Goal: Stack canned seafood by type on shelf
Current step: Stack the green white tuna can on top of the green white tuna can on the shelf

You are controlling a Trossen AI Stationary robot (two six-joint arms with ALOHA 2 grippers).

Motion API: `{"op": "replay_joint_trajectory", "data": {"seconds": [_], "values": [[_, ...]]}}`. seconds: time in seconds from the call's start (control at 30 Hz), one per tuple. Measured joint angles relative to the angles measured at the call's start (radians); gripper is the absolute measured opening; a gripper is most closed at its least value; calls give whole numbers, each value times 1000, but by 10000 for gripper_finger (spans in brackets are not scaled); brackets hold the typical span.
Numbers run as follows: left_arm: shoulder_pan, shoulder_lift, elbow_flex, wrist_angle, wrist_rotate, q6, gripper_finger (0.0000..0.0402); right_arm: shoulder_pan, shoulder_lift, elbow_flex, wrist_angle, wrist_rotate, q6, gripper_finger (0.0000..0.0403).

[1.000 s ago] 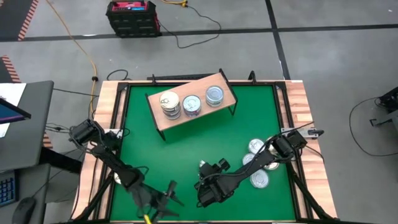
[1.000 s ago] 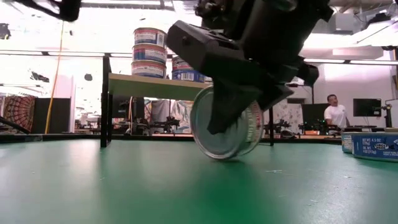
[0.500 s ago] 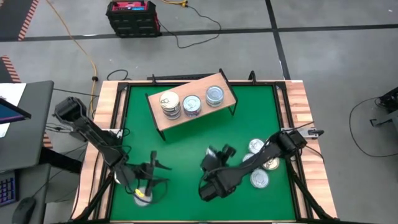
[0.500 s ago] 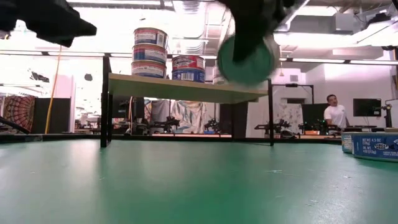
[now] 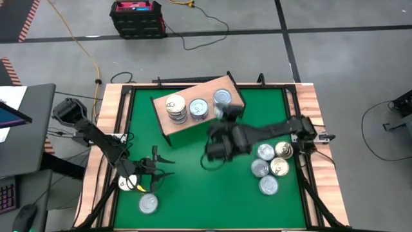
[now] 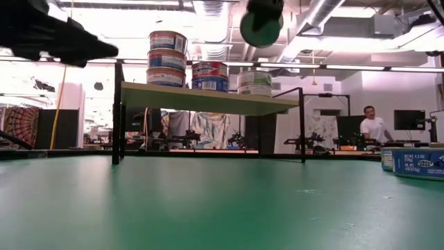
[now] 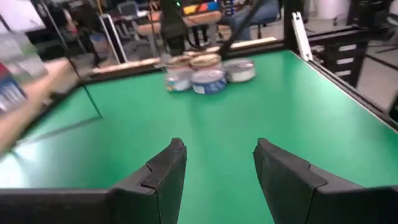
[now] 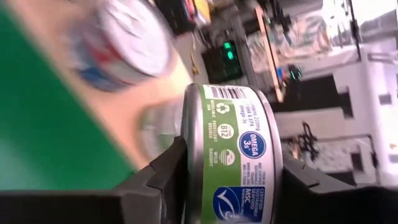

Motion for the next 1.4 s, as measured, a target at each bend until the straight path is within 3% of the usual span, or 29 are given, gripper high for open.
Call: {"op": "replay_joint_trajectory", "data": {"seconds": [0.27,0.43,0.57,0.73,1.03,1.4], "values": [[63,-226,3,-194,-70,107,180,-169,-16,-1,103,-79,-259,161],[125,-338,3,-311,-70,126,180,-215,-16,-1,186,-101,-389,166],[180,-376,3,-354,-51,139,180,-254,-16,-16,264,-185,-485,186],[225,-378,3,-369,-12,141,180,-306,-15,-58,340,-235,-552,182],[234,-376,3,-421,4,103,180,-284,-14,-74,348,-235,-561,174],[234,-376,4,-416,76,102,180,-276,-14,-74,282,-242,-484,263]]}}
